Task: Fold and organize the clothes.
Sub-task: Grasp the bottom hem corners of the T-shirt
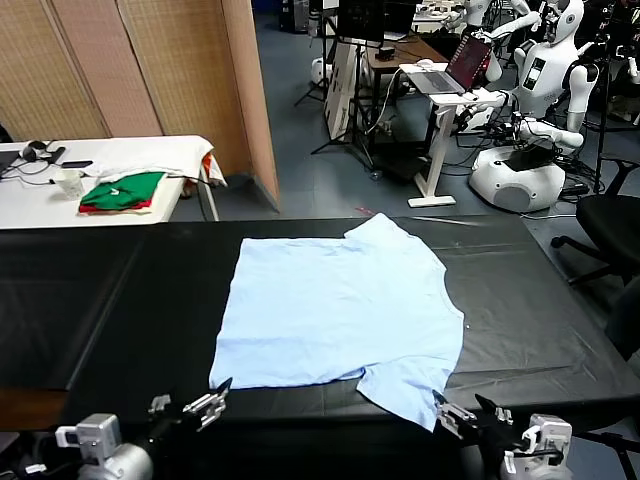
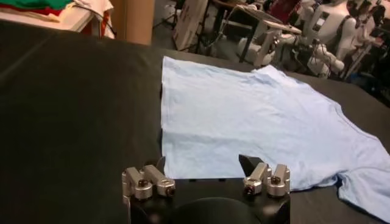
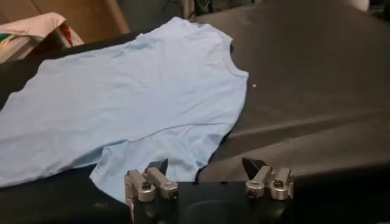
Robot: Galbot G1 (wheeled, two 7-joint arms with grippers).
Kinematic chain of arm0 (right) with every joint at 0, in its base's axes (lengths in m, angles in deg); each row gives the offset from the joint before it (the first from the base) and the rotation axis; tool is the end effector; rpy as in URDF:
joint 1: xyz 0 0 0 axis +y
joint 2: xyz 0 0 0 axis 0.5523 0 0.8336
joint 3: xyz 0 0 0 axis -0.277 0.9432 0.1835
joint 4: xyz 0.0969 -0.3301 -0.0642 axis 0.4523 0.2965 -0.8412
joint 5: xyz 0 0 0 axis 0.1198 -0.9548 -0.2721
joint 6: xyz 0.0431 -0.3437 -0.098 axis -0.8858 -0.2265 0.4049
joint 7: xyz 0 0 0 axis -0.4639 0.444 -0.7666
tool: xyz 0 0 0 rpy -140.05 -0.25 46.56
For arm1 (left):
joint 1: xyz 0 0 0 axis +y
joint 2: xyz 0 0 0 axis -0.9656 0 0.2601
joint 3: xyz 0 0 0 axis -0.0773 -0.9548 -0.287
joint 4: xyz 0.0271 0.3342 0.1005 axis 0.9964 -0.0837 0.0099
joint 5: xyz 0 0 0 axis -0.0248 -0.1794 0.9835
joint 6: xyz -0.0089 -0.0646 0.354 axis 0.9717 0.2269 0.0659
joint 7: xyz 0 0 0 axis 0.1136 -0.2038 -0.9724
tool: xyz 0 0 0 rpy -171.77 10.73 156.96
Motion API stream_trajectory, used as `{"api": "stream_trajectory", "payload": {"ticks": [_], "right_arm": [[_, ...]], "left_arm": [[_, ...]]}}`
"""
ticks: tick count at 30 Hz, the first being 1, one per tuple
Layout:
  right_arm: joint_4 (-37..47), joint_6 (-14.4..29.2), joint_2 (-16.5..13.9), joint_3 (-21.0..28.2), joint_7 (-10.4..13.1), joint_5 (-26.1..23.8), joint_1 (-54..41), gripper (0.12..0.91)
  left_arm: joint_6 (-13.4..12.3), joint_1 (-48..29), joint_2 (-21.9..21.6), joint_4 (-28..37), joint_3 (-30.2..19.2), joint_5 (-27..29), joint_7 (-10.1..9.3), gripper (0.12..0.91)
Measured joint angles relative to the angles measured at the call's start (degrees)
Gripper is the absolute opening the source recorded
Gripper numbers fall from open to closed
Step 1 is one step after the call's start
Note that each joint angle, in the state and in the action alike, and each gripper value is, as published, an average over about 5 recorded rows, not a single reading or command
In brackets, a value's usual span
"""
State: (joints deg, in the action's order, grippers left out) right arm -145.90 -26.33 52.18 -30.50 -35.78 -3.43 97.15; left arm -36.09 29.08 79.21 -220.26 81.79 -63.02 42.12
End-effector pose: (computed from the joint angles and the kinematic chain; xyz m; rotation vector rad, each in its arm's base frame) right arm 0.1366 -0.0447 -0.2272 0.0550 -2.4343 -0.1467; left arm 0.1328 0.0728 -0.2152 -0.2002 -2.5395 0.2605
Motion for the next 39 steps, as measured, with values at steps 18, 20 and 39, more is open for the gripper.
{"api": "stream_trajectory", "payload": {"ticks": [18,20,39], "right_arm": [[2.0,1.8,1.1,3.7,0.5,-1.8,-0.8,0.906],[2.2,1.9,1.1,3.7,0.5,-1.7,-0.9,0.884],[2.2,2.1,1.4,3.8,0.8,-1.8,0.1,0.142]], "left_arm": [[-2.3,-2.5,2.7,7.5,-1.5,0.7,0.15,0.888],[-2.3,-2.7,2.8,8.0,-1.6,1.1,0.44,0.84],[-3.0,-3.7,4.2,10.2,-3.7,4.5,1.48,0.271]]}}
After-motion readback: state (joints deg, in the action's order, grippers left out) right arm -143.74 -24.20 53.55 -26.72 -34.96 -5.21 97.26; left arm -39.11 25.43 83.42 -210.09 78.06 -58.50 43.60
